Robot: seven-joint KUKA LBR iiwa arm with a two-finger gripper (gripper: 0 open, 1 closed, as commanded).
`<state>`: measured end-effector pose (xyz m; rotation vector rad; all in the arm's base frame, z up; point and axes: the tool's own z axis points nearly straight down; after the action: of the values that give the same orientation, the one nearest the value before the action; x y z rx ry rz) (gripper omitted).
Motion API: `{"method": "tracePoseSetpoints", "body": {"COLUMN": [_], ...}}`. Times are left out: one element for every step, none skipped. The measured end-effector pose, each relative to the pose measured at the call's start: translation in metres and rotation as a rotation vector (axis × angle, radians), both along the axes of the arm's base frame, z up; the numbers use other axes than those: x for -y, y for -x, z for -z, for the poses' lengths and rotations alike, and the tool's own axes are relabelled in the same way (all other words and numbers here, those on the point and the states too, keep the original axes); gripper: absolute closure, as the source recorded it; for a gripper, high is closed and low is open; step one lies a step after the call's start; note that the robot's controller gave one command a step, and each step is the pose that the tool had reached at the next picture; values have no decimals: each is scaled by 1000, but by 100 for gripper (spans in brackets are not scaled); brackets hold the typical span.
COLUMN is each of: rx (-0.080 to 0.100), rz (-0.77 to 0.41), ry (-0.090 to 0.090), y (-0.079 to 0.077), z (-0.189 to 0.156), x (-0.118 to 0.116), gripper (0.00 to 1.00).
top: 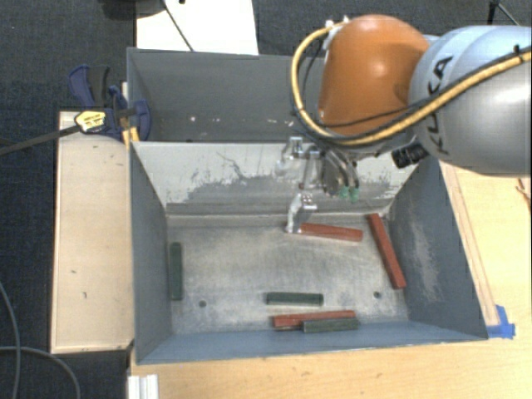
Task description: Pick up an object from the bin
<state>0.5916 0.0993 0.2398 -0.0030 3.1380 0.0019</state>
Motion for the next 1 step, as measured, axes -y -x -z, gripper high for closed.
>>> {"method": "tracePoseSetpoints", "body": {"rx": [6], "rz": [25], "ry": [-1], "y": [4], "z": [50], "x": [13], "gripper": [0]}}
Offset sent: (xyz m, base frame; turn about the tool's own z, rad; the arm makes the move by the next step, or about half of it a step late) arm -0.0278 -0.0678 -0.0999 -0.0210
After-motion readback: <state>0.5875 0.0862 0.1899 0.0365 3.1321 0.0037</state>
